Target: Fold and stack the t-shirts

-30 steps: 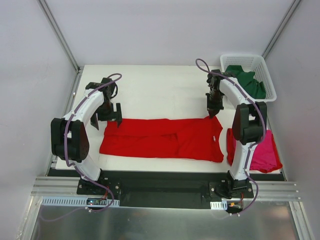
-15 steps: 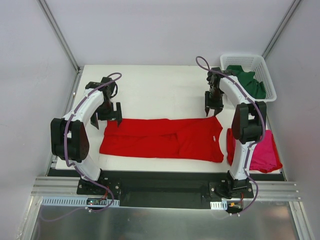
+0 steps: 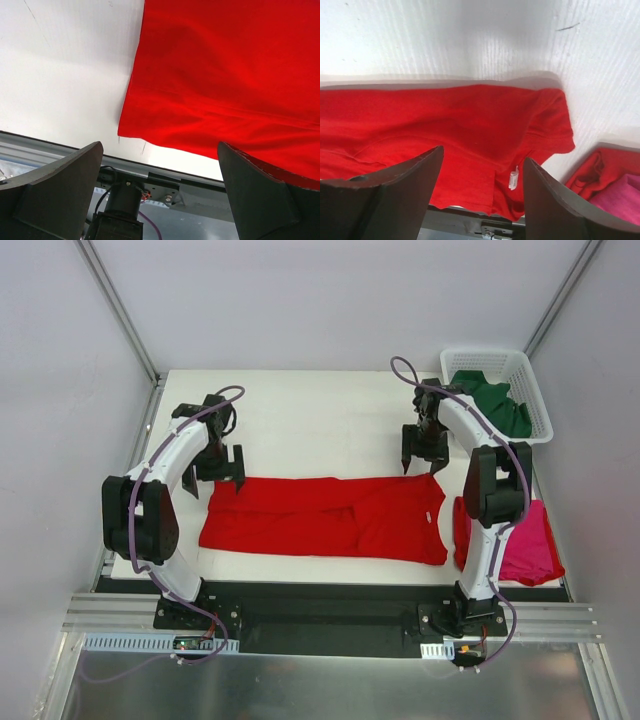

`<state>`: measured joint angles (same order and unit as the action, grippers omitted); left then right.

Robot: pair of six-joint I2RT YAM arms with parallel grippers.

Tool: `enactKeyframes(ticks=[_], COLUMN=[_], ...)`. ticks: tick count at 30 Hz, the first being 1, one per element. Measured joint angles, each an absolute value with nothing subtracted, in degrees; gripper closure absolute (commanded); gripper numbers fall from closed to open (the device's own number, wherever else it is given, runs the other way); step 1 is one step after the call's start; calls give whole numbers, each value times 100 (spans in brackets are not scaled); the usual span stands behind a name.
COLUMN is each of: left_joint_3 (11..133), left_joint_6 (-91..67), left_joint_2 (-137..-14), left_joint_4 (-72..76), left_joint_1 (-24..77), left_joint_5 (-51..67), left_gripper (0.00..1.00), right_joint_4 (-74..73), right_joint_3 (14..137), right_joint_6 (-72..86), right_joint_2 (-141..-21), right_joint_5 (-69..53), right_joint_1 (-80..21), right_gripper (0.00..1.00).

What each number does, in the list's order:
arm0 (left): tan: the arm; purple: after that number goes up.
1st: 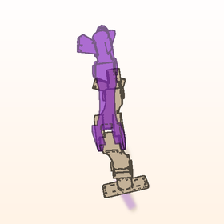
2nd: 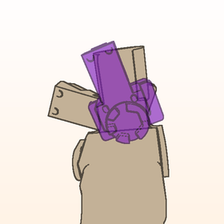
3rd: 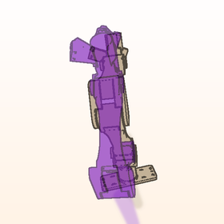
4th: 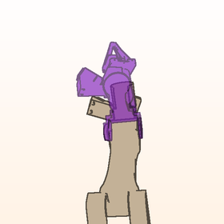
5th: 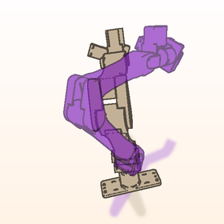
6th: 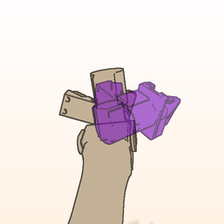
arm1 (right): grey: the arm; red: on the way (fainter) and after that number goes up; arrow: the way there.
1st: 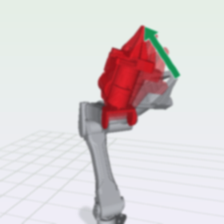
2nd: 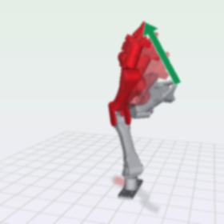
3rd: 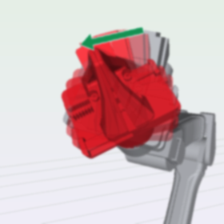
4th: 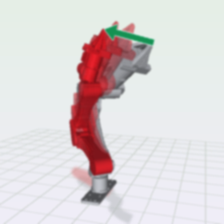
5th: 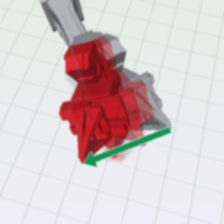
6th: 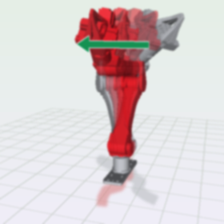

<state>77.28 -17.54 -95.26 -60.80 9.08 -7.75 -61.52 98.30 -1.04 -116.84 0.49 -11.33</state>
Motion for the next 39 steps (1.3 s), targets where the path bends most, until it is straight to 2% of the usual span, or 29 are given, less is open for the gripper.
enactKeyframes(ticks=[7, 16, 27, 39], left_joint_3=[7728, 7728, 7699, 7620], left_joint_6=[-1754, -1758, -1758, -1756], left_joint_2=[-9526, -9526, -9524, -9524], left_joint_4=[-6080, -6075, -6069, -6051], left_joint_1=[908, 985, 1129, 1133], left_joint_5=[-773, -681, -495, -480], left_gripper=[1, 1, 1, 1], right_joint_4=[-5833, -5570, -5424, -5299], right_joint_3=[9557, 9183, 8820, 8425], right_joint_6=[-93, -484, -526, -517], right_joint_2=[-11583, -11323, -11596, -11657], right_joint_5=[-305, -204, 370, 351], right_joint_1=[-1345, -2410, -2276, -2292], right_gripper=[31, 29, 29, 27])
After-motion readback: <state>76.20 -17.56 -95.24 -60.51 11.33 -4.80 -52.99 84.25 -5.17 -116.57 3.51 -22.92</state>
